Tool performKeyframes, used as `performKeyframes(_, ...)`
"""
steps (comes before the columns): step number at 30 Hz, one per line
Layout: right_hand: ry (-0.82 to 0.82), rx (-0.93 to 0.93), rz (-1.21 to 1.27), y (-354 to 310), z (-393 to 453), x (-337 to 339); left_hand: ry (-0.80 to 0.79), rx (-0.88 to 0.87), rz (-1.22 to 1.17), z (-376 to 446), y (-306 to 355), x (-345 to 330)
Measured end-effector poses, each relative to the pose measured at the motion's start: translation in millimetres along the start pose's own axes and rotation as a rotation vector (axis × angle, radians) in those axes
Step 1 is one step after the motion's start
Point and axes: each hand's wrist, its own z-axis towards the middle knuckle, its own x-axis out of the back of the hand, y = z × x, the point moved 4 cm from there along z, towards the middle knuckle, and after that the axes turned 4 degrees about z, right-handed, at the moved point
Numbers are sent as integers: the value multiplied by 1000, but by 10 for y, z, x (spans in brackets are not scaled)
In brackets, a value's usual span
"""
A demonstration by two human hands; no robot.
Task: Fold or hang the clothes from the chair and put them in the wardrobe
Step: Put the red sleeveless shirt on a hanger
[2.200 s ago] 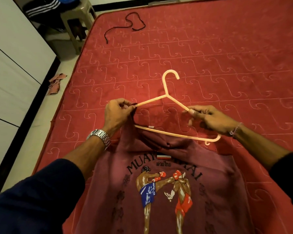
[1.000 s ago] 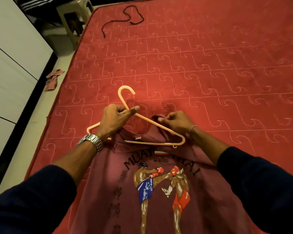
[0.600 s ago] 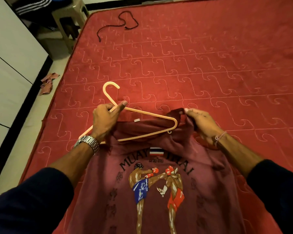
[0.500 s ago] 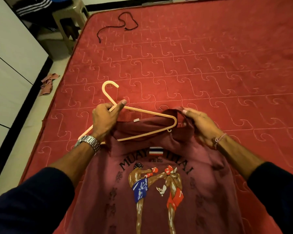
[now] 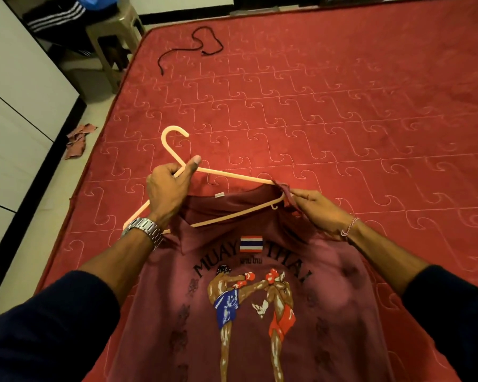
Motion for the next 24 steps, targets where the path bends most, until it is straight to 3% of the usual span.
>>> performKeyframes(4, 84, 17, 15, -98, -81, 18, 6, 54, -14, 62, -71, 15)
performKeyframes(7, 63, 128, -260, -96, -127, 47, -16, 84, -43, 129, -120, 12)
performKeyframes(10, 161, 103, -557, -34, -84, 85, -35, 67, -74, 154, -68, 22)
performKeyframes(13, 147, 75, -719, -44, -69, 70, -52, 50, -101, 174, -28, 29)
performKeyframes(18, 30, 23, -484, -114, -149, 69, -30, 0, -35, 178, 45, 33)
performKeyframes(24, -21, 152, 161, -390, -324, 0, -59, -73, 11, 118, 103, -50)
